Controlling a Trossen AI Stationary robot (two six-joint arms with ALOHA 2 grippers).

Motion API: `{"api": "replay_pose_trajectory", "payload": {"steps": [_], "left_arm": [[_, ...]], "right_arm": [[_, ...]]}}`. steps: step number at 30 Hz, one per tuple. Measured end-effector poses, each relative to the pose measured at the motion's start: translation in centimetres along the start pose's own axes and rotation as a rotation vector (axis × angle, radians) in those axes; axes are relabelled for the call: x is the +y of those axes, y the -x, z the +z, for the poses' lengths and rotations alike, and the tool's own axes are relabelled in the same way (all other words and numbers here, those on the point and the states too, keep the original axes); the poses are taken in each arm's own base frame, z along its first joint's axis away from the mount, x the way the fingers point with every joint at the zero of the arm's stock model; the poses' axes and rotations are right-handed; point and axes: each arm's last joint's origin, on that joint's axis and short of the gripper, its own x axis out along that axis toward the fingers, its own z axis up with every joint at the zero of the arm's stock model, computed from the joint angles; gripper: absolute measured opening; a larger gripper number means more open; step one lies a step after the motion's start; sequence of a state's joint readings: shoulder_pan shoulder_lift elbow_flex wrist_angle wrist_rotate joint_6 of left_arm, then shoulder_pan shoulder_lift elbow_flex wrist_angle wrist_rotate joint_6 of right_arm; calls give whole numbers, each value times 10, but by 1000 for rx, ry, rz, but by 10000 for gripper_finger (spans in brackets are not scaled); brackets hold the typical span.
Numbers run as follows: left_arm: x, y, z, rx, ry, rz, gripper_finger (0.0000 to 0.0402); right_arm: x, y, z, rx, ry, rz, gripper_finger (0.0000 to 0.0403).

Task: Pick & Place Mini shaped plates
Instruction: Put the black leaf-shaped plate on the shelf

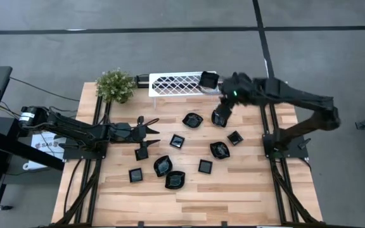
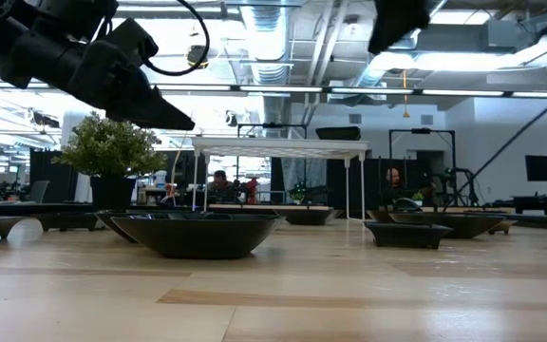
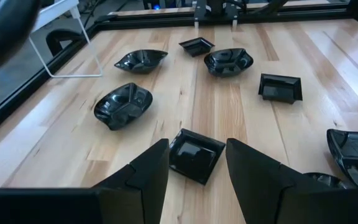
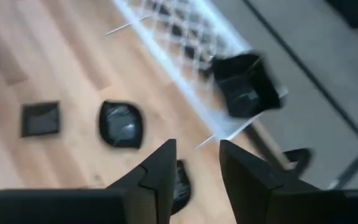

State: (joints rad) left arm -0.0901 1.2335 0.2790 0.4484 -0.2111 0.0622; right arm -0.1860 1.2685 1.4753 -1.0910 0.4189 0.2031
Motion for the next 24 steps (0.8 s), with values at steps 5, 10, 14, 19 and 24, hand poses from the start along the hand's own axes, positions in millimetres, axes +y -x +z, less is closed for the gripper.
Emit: {"api": "replay_pose_trajectory", "payload": {"steps": [5,10,14,19,24], "left_arm": [[0,0,0,-3,-2,0,163],[-1,0,0,-5,1,-20,163],[-2,0,1,-11,1,-59,163],[-2,0,2,-19,3,-58,163],[-2,0,2,-24,3,-58,163]], "right_arm": [[32,-17,-55,-79,-45,78,120],[78,-44,-107,-287,-68,219,119],[110,-60,-141,-458,-70,349,119],[124,-67,-155,-521,2,346,119],[120,-70,-153,-521,4,322,119]]}}
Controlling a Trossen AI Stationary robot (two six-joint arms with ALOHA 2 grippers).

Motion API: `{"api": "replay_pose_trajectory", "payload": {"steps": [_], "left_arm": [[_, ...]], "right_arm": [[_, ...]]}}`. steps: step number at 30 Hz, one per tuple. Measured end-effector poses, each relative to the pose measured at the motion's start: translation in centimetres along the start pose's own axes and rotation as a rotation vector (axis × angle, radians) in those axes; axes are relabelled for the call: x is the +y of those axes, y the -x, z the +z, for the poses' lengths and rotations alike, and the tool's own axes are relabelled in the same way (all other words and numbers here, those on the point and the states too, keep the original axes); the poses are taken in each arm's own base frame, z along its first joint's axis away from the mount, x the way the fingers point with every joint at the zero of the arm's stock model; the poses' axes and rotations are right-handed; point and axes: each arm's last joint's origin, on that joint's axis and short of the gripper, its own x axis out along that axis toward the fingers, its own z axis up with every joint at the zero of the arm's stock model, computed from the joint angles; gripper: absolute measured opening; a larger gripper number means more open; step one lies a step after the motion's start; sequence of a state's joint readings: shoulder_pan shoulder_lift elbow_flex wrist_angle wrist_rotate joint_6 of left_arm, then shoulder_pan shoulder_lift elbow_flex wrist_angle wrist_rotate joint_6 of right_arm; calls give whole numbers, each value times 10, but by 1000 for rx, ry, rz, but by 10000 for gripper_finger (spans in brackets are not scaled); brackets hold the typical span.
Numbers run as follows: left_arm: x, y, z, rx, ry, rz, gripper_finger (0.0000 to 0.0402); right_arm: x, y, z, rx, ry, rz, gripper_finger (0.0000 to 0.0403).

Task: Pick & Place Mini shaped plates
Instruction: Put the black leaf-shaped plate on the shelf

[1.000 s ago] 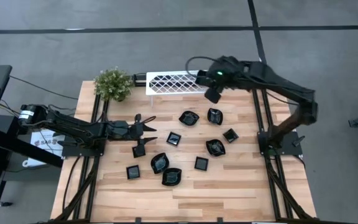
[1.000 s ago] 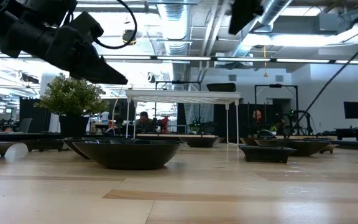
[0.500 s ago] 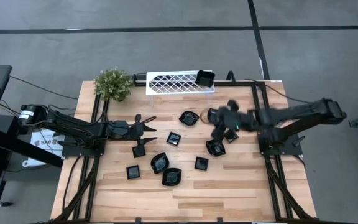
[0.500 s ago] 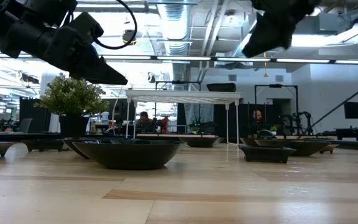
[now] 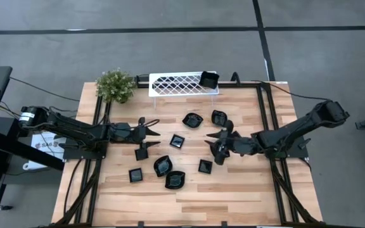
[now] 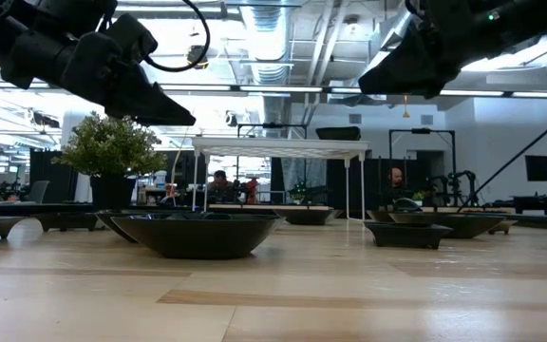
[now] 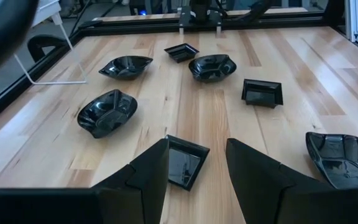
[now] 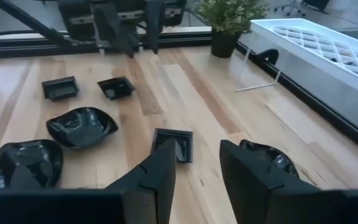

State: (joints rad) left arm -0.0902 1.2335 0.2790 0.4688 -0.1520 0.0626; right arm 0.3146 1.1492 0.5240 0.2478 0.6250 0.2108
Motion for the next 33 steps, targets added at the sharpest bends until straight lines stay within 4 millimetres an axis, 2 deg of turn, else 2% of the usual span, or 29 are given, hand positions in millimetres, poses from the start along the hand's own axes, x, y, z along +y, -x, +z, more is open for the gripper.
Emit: {"api": "replay_pose_trajectory", "payload": {"steps": [9,16,19,23,33], "left_arm": [[0,0,0,-3,-3,0,163],[0,0,0,-5,-2,-21,163],[-5,0,1,-14,-8,-165,163],[-11,2,1,-39,-38,-380,163],[-11,2,2,-44,-41,-381,163]], "right_arm": [[-1,-1,0,16,1,39,119],[8,3,-13,197,42,406,119],[10,5,-18,268,52,515,119],[13,7,-18,266,56,534,119],[12,6,-18,265,54,531,119]]}}
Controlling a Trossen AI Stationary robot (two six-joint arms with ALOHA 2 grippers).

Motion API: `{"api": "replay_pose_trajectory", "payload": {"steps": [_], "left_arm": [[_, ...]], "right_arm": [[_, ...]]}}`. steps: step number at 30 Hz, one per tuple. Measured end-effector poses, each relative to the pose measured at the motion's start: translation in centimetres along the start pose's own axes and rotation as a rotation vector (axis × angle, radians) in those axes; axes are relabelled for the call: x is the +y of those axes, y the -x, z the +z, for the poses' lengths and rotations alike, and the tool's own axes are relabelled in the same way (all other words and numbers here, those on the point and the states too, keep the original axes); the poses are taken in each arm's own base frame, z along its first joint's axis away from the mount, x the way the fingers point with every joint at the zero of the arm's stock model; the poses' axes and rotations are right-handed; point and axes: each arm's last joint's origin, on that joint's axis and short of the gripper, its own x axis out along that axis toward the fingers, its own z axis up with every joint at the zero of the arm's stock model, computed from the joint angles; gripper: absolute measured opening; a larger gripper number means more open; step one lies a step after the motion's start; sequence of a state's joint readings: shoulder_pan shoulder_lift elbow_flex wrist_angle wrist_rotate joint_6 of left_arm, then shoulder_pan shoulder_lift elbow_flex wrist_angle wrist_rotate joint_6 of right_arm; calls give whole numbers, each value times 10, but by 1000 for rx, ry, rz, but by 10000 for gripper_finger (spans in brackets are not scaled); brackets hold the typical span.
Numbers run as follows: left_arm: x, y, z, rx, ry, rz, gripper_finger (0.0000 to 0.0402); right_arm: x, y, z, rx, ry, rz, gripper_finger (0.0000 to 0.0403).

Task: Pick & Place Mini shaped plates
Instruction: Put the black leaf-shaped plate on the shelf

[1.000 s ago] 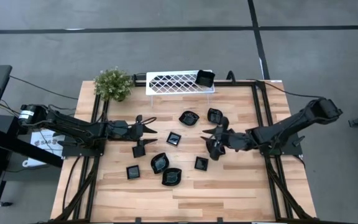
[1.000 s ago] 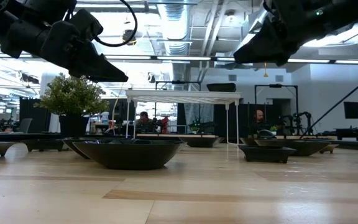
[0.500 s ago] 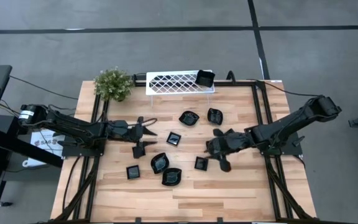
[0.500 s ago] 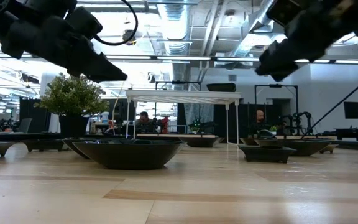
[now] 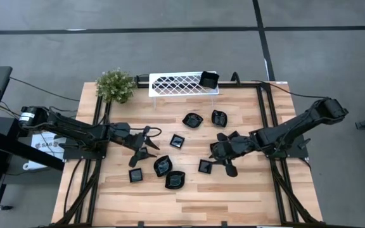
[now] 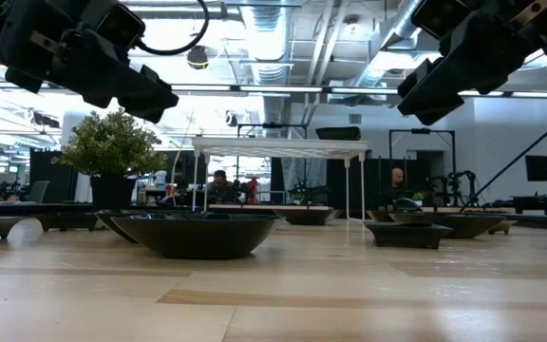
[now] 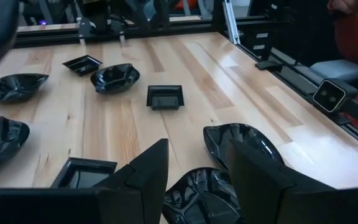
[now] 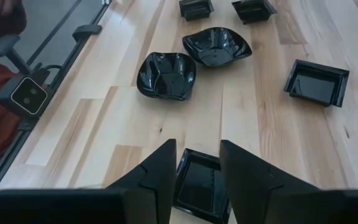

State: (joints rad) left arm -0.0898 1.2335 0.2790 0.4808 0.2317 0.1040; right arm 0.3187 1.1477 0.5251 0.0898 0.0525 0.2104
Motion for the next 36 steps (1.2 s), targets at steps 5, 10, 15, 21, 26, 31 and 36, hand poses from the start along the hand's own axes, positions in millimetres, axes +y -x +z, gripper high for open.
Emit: {"api": "replay_pose_trajectory", "payload": {"steps": [5,10,15,21,26,31,36], "left_arm": [[2,0,0,1,-1,56,163],[11,2,-1,23,65,385,163],[22,7,-5,37,174,627,163],[30,9,-9,61,226,637,163],[30,9,-9,60,227,629,163],[30,9,-9,60,227,629,163],[30,9,-9,60,227,628,163]], "right_arm": [[-2,0,0,-10,0,-56,119],[-14,1,-3,-24,-83,-326,119],[-35,5,-10,22,-211,-526,119],[-61,10,-17,59,-407,-660,119],[-83,16,-16,15,-517,-776,118],[-109,26,-22,30,-634,-893,118],[-125,34,-28,92,-691,-915,118]]}}
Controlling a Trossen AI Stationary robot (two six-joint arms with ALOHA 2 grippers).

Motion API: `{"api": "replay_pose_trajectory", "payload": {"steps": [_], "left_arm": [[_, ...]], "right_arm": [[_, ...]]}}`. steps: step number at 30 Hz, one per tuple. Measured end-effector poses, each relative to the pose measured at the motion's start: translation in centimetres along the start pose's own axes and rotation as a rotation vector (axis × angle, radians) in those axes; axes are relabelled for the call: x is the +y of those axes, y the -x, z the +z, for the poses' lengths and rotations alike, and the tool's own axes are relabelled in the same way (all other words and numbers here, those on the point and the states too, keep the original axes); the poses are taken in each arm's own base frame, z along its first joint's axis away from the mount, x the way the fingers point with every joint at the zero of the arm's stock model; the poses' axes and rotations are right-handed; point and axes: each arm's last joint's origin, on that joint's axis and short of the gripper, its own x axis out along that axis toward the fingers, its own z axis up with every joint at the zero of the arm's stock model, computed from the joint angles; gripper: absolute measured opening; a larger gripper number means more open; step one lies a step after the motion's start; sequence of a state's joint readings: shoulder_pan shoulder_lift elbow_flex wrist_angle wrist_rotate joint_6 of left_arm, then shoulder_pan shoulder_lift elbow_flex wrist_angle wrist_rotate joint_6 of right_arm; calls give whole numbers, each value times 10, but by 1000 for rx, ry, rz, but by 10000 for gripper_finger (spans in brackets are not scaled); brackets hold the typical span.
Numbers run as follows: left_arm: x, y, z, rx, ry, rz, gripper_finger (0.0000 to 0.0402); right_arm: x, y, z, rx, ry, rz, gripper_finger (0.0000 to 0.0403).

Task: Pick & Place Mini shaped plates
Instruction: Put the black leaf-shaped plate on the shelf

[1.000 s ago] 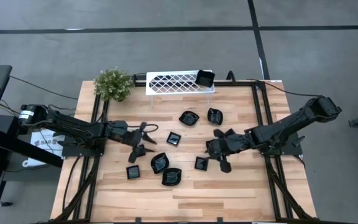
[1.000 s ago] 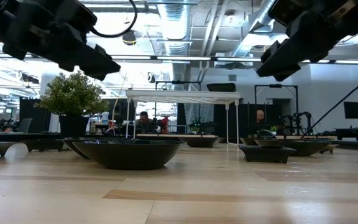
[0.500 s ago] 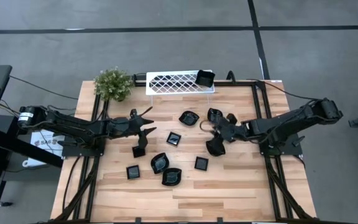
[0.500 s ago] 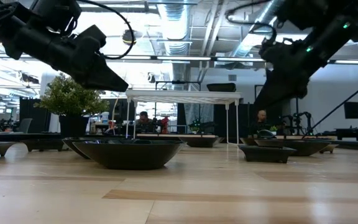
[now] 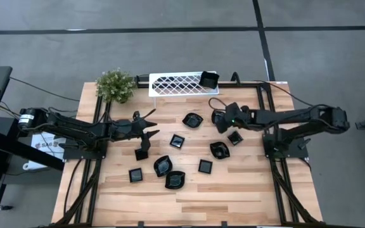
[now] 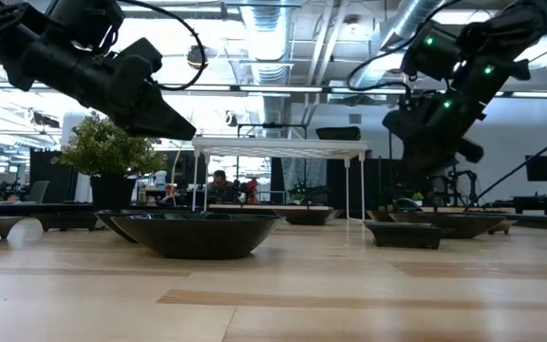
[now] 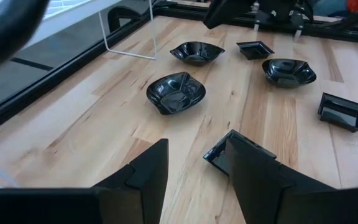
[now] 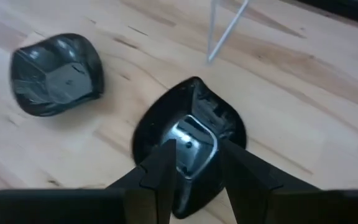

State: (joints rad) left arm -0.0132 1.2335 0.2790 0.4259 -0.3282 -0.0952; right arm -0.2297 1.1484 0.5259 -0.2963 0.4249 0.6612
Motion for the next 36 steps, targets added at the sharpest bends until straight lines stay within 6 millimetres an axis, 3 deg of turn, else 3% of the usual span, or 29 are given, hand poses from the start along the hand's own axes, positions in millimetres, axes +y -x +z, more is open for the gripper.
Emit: {"api": "replay_pose_trajectory", "payload": {"steps": [11,24,36], "left_arm": [[-3,0,0,9,0,-92,163],[-3,0,0,8,0,-91,163],[-3,0,0,8,-4,-91,163]], "right_arm": [[-9,-6,2,67,-44,8,118],[-8,-33,-8,137,32,-92,118],[-16,-37,-4,154,-38,-96,118]]}}
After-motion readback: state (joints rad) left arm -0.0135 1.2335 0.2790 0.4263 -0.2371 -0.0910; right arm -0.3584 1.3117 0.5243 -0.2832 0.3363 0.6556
